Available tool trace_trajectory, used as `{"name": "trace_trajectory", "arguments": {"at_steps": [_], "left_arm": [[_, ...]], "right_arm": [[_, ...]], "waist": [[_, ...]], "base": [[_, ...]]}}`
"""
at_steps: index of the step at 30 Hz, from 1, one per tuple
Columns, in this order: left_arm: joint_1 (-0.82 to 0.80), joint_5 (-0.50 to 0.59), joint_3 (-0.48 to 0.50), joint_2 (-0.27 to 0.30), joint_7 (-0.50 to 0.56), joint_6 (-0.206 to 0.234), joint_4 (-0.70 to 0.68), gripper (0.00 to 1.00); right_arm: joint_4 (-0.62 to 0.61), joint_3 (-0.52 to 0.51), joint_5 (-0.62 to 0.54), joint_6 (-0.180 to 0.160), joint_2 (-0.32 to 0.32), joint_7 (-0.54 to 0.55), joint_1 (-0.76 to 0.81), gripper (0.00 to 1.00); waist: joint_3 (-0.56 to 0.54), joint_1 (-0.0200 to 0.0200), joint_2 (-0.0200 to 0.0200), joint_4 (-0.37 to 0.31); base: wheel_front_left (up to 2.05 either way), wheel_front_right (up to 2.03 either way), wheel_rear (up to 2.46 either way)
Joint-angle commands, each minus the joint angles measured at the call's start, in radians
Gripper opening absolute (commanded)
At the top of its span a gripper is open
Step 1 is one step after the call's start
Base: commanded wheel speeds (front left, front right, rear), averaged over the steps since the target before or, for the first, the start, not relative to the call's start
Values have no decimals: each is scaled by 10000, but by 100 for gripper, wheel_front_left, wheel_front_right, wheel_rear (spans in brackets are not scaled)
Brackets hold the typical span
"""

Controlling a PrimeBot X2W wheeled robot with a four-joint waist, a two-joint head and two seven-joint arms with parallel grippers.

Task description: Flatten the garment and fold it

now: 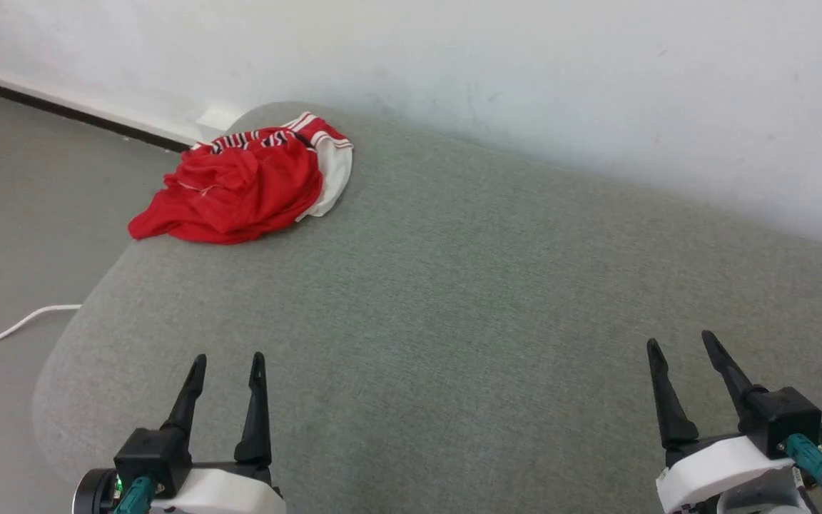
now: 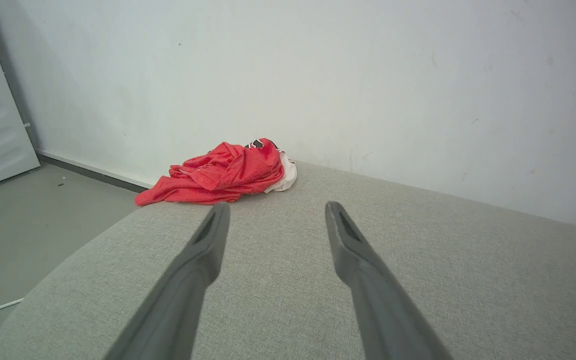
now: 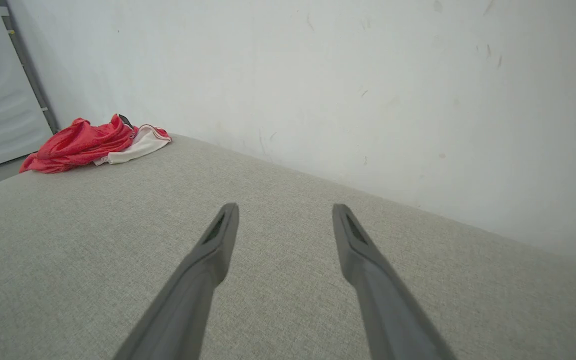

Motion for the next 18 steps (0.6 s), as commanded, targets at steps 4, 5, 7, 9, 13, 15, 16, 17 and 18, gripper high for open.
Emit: {"name": "trace_trajectory", "arguments": {"at_steps": [4, 5, 7, 9, 13, 15, 16, 17, 18], "left_arm": [[180, -160, 10, -29, -176, -27, 4, 100], [192, -177, 25, -29, -197, -33, 8, 100], [216, -213, 53, -30, -239, -37, 19, 100], [245, -254, 81, -30, -281, -40, 28, 100], [286, -342, 89, -31, -364, -32, 39, 100], [299, -390, 79, -32, -406, -23, 43, 100], [305, -411, 74, -32, -427, -18, 44, 100], [311, -431, 68, -33, -448, -15, 45, 100], [318, -449, 63, -33, -469, -11, 46, 100]], "right_arm": [[82, 4, 3, -7, 24, -170, 31, 100], [95, 5, 9, -7, 24, -191, 32, 100], [122, 12, 17, -8, 25, -232, 35, 100], [149, 26, 19, -8, 25, -274, 34, 100], [193, 11, 3, -8, 26, -357, 48, 100], [211, 3, -9, -8, 27, -399, 55, 100], [221, -1, -14, -8, 27, -420, 60, 100], [231, -6, -17, -8, 28, -441, 64, 100], [241, -10, -18, -8, 28, -462, 68, 100]], "waist": [[-12, 0, 0, 462], [-14, 0, 0, 522], [-20, 0, 0, 631], [-14, 0, 0, 723], [15, 0, 0, 903], [32, 0, 0, 991], [41, 0, 0, 1035], [48, 0, 0, 1080], [53, 0, 0, 1126]], "base": [[0, 0, 0], [0, 0, 0], [0, 0, 0], [0, 0, 0], [0, 0, 0], [0, 0, 0], [0, 0, 0], [0, 0, 0], [0, 0, 0]]}}
